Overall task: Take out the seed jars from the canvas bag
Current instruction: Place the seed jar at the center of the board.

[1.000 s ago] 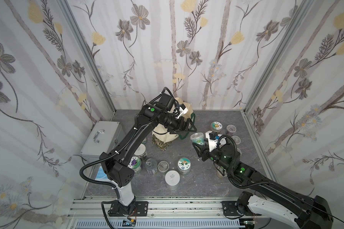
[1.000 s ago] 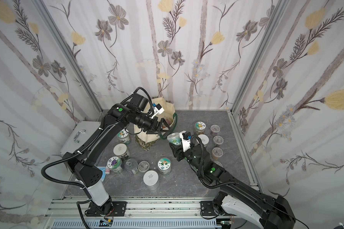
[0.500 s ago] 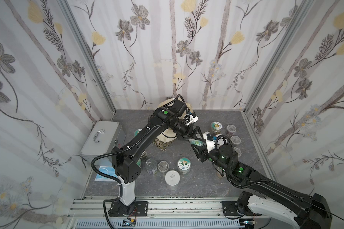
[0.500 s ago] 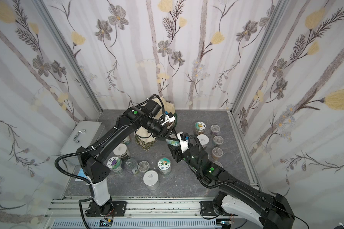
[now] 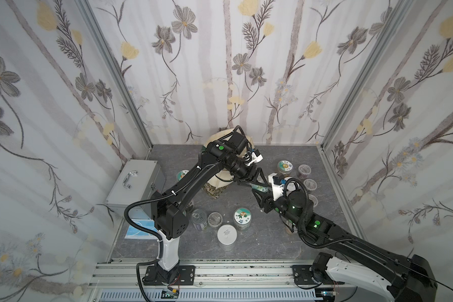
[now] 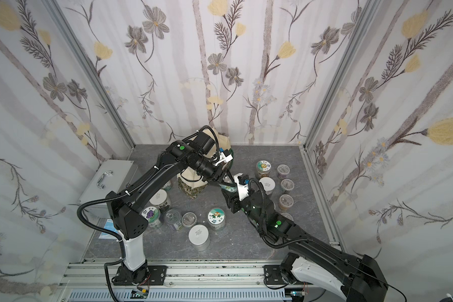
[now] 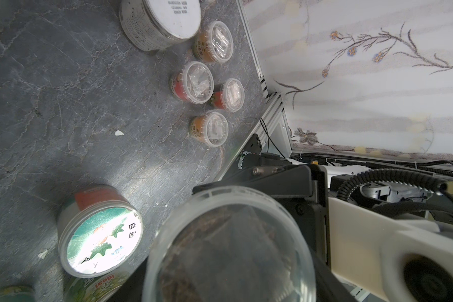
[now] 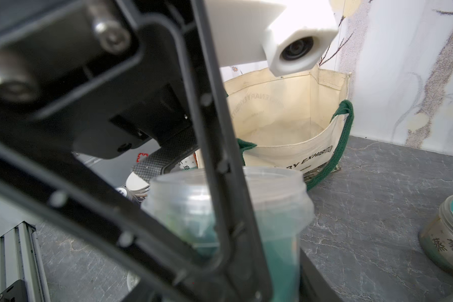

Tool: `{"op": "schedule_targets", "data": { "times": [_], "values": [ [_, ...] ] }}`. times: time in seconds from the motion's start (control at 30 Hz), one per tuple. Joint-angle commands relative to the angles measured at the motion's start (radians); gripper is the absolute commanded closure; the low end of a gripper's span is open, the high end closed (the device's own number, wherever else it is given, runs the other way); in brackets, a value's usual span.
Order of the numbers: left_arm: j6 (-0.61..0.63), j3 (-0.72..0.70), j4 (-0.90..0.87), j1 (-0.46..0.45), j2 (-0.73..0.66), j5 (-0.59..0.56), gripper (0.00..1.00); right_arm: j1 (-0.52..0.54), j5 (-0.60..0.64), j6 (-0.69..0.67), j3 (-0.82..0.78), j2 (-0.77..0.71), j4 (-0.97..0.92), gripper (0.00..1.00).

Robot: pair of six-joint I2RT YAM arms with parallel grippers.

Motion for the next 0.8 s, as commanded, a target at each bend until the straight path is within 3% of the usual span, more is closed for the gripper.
{"op": "schedule_targets", "data": {
  "times": [0.0,0.13,0.3,0.5,0.77],
  "values": [
    [-0.010,0.036,0.006,-0.004,0.013,0.011,0.37,0.002,0.021,0.013,-0.012,-0.019,-0.007,0.25],
    [-0.034,0.076,0.015,-0.003,0.045,-0.065,0.37,0.001,0.095,0.053,-0.064,-0.121,-0.045,0.00],
    [-0.065,0.124,0.058,-0.045,0.109,-0.255,0.38,-0.001,0.259,0.138,-0.091,-0.283,-0.146,0.00],
    [-0.061,0.245,0.085,-0.151,0.254,-0.577,0.39,-0.001,0.469,0.247,-0.053,-0.415,-0.310,0.00],
    [-0.045,0.300,0.230,-0.244,0.425,-0.870,0.39,-0.027,0.506,0.305,-0.015,-0.458,-0.388,0.00]
  ]
}}
